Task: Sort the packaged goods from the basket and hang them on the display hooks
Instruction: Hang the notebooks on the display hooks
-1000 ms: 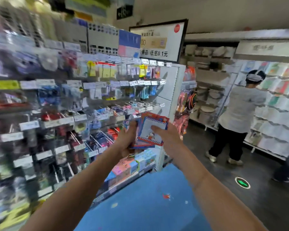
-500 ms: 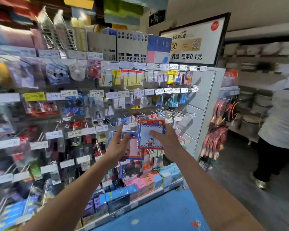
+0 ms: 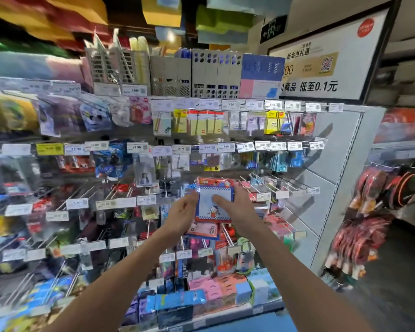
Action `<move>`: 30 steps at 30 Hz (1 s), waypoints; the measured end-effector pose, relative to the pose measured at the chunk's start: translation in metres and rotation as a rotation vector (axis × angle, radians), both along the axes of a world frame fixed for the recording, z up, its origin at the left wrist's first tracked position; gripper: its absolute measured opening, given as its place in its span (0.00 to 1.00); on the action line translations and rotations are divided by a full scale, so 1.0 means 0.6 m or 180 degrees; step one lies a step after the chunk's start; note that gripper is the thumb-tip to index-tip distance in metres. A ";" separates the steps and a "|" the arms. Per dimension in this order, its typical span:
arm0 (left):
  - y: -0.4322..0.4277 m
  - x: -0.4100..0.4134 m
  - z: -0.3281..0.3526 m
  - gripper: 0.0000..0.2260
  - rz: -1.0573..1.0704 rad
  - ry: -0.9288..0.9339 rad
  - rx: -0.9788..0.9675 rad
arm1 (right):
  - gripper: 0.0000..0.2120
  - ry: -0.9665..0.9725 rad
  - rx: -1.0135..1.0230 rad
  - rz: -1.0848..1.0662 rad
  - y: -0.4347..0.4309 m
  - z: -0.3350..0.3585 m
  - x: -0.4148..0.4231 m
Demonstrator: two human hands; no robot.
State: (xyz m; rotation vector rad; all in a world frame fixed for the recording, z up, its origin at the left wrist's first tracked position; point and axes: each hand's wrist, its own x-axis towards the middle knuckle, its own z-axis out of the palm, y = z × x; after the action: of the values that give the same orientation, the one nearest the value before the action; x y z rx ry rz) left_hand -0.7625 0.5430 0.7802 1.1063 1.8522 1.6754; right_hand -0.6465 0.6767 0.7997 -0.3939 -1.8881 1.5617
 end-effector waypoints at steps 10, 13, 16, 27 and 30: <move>0.057 -0.130 -0.022 0.16 -0.0007 0.0361 0.0145 | 0.35 -0.0308 -0.0501 0.0390 0.086 -0.009 -0.143; 0.088 -0.193 -0.026 0.15 -0.0036 0.0428 0.0150 | 0.19 -0.0242 -0.0598 0.0375 0.111 0.007 -0.192; 0.124 -0.244 -0.018 0.12 -0.0047 0.0628 0.0149 | 0.05 -0.0241 -0.0725 0.0336 0.142 0.010 -0.238; 0.230 -0.351 -0.034 0.09 -0.0200 0.0641 -0.0100 | 0.04 -0.0299 -0.1326 -0.0036 0.239 0.010 -0.345; 0.257 -0.358 -0.046 0.13 -0.0352 0.0395 -0.0180 | 0.05 -0.0196 -0.1427 -0.0049 0.269 0.011 -0.361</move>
State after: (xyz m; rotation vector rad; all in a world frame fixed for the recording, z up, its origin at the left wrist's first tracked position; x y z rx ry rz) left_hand -0.9774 0.6969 0.7529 1.2904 1.8640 1.5149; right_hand -0.8629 0.8378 0.8062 -0.6536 -1.5612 1.9806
